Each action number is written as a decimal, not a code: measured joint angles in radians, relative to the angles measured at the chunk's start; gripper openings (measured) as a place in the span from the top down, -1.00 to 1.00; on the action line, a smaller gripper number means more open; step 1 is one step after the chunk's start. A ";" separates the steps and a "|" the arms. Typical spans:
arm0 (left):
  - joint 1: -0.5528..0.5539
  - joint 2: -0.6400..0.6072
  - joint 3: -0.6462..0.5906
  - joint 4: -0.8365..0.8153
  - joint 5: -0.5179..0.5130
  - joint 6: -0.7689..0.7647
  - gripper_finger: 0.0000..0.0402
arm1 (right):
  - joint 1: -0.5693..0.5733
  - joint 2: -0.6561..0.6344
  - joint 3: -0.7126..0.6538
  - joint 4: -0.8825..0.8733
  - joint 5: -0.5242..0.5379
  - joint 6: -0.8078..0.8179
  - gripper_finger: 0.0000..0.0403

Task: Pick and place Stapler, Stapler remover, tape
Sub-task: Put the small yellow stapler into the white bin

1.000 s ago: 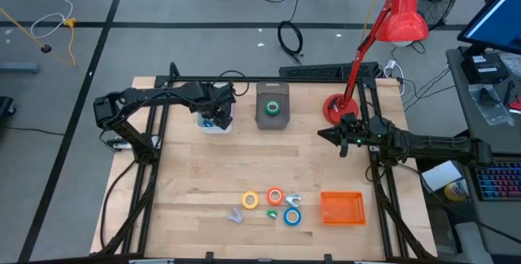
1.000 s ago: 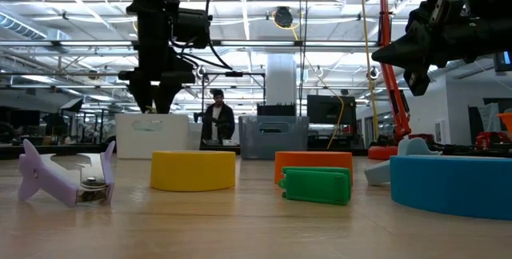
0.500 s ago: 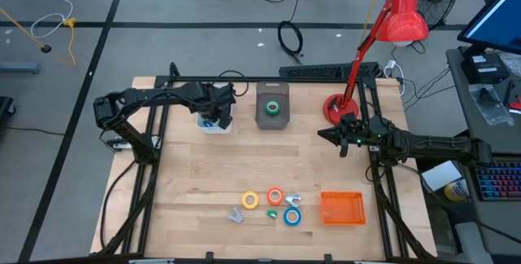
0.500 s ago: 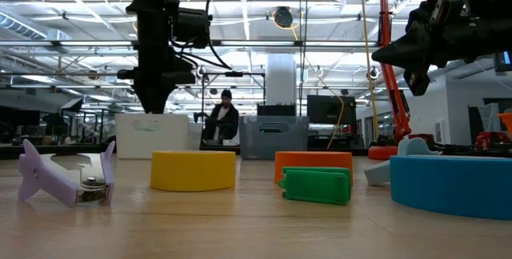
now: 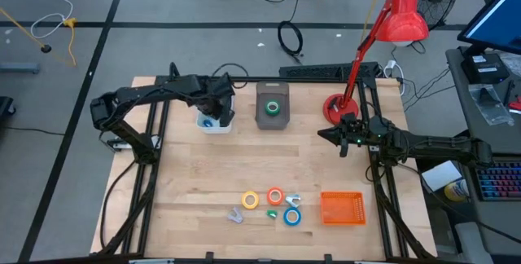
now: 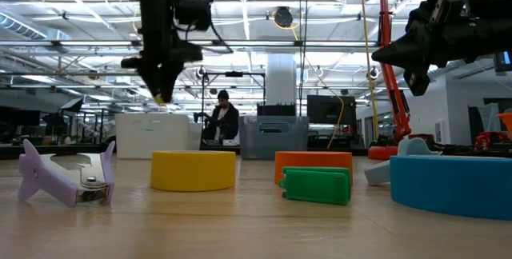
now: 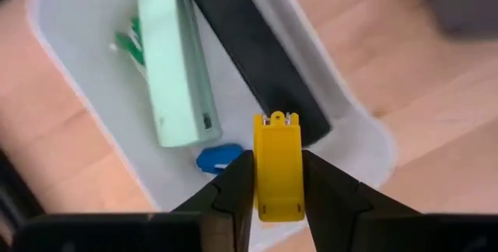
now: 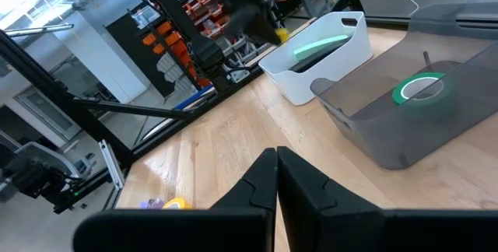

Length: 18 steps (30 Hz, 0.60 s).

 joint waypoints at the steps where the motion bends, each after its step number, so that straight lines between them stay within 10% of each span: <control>1: 0.003 -0.006 0.022 -0.007 0.000 0.000 0.47 | 0.000 0.000 0.000 0.000 0.000 0.000 0.98; 18: 0.010 -0.010 0.140 -0.157 0.008 -0.006 0.46 | 0.000 0.000 0.000 0.034 0.000 0.000 0.98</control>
